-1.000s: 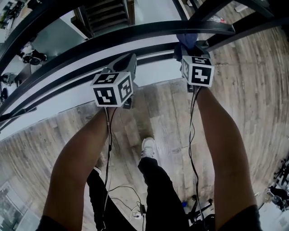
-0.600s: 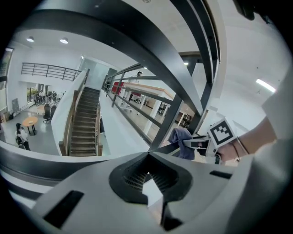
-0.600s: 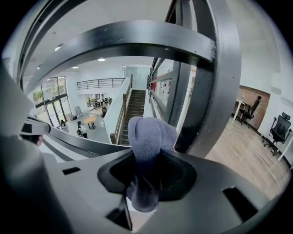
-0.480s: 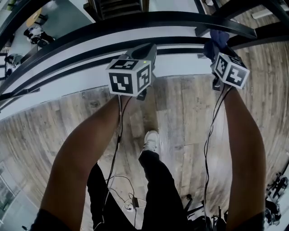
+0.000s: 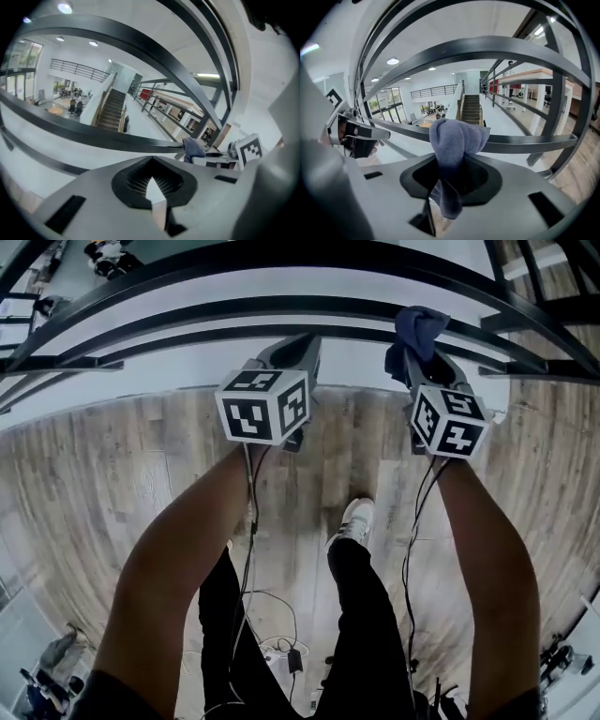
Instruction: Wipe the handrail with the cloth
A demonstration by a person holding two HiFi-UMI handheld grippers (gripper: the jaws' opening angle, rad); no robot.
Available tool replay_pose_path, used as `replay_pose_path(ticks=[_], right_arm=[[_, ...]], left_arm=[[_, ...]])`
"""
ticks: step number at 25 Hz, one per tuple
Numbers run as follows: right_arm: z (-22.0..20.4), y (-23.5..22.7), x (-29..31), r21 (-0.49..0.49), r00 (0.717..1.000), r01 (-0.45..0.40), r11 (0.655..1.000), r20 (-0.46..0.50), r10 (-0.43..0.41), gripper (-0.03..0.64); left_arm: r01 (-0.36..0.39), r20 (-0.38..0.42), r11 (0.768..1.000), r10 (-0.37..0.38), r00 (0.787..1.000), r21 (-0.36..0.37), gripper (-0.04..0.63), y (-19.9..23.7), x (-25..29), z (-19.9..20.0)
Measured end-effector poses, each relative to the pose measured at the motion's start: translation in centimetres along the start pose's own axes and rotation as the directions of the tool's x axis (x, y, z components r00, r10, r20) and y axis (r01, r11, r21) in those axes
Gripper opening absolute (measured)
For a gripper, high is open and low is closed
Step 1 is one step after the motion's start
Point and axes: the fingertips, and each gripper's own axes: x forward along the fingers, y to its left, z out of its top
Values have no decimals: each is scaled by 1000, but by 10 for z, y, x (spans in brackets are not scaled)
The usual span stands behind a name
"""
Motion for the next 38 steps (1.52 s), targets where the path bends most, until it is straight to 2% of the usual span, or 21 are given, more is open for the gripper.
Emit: replay_pose_path(ticks=[2,4,7,10,15,20,24,28,33,38], right_arm=[[2,61,20,-7,999,-40,999,-12,40,126],[6,126,42,-43,996,-89,995,-27,88,126],[16,229,76,-109,983,-179,978,-44,176,126],[22,324,102,-118,967,-252,960,-52,248,126],[28,465,156,-142,941,-338,930,-71,331,126],[24,574,219,-131,936,-349,928,-88,340,126],[23,648,266,-94,934,-355,930,-88,347,126],[19,704,307,-98,931,-362,927,-97,353,126],[26,744,351,-155,938,-346,925,-90,336,126],[27,759,371,-149,942,-327,933,-133,309,126]], left_arm=[[-61,8,996,61,998,-70,-2,57,-37,-1],[-124,13,986,127,992,-111,-2,117,-79,-1],[-233,15,965,236,972,-116,-2,209,-145,-3],[-319,8,939,323,946,-128,-2,291,-206,-4],[-395,18,911,399,917,-120,-2,404,-293,0],[-434,14,892,439,898,-122,-2,504,-349,-3],[-450,22,887,455,890,-106,-2,572,-372,0],[-461,11,883,464,886,-94,-2,623,-380,-13],[-459,4,882,462,887,-112,-2,663,-392,-23],[-461,-4,884,462,887,-82,-2,680,-411,-26]])
